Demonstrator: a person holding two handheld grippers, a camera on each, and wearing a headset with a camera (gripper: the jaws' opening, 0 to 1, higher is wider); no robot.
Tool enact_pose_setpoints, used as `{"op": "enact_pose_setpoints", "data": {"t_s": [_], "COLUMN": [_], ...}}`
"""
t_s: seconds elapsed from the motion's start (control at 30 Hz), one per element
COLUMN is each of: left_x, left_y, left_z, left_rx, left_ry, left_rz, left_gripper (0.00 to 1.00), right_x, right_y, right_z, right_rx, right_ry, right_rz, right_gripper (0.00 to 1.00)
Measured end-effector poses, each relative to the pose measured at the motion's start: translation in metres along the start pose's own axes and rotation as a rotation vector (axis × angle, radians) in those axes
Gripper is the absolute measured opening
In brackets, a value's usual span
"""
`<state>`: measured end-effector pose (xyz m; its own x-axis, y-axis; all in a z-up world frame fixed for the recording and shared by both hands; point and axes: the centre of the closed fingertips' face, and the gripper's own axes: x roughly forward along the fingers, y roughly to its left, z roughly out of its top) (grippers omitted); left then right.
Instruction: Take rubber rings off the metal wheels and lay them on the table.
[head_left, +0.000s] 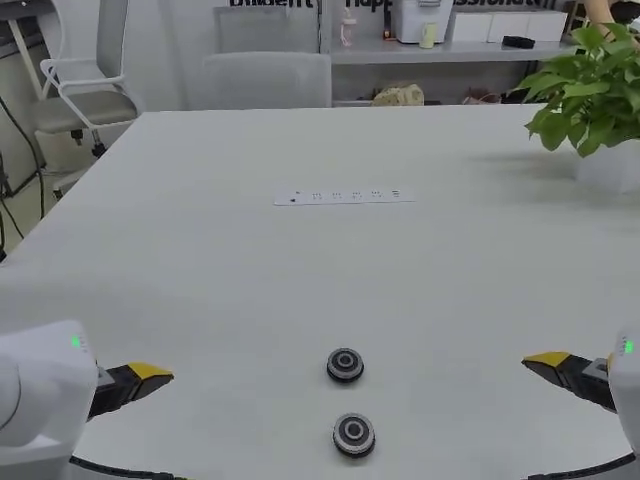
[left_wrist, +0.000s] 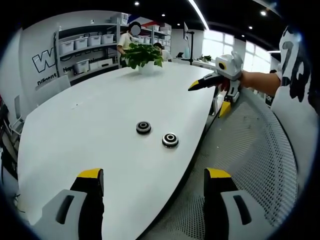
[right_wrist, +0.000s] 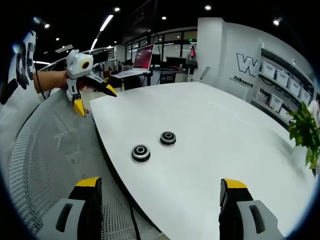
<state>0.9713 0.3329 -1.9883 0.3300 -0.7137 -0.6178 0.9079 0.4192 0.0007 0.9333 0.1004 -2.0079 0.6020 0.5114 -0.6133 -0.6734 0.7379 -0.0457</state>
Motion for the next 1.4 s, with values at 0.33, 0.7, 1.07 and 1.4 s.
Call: {"op": "enact_pose_setpoints", "data": {"t_s": [0.33,0.7,1.07,1.4], "left_x": [0.002,0.002,-0.001,-0.002], "left_y": [-0.001,-0.002,-0.002,-0.001], "left_z": [-0.002,-0.001,0.003,0.006], "left_rx": [0.004,0.011,0.008,-0.005], "left_ry": [0.008,0.004,-0.017,-0.030], "left_rz": [-0.003,-0.002,-0.007,-0.018], "left_gripper": [0.79,0.79,0.80,0.80], "right_x": [0.001,0.003,0.008,0.011], "right_y": [0.002,0.004,0.000,-0.007], "right_z": [0.000,0.002,0.004,0.018], "right_rx": [-0.002,-0.011,-0.029,-0.013], "right_ry": [0.005,0.008,0.009,-0.038], "right_rz": [0.006,0.011,0.019,0.007], "right_gripper": [0.98,0.98,0.97,0.96]}}
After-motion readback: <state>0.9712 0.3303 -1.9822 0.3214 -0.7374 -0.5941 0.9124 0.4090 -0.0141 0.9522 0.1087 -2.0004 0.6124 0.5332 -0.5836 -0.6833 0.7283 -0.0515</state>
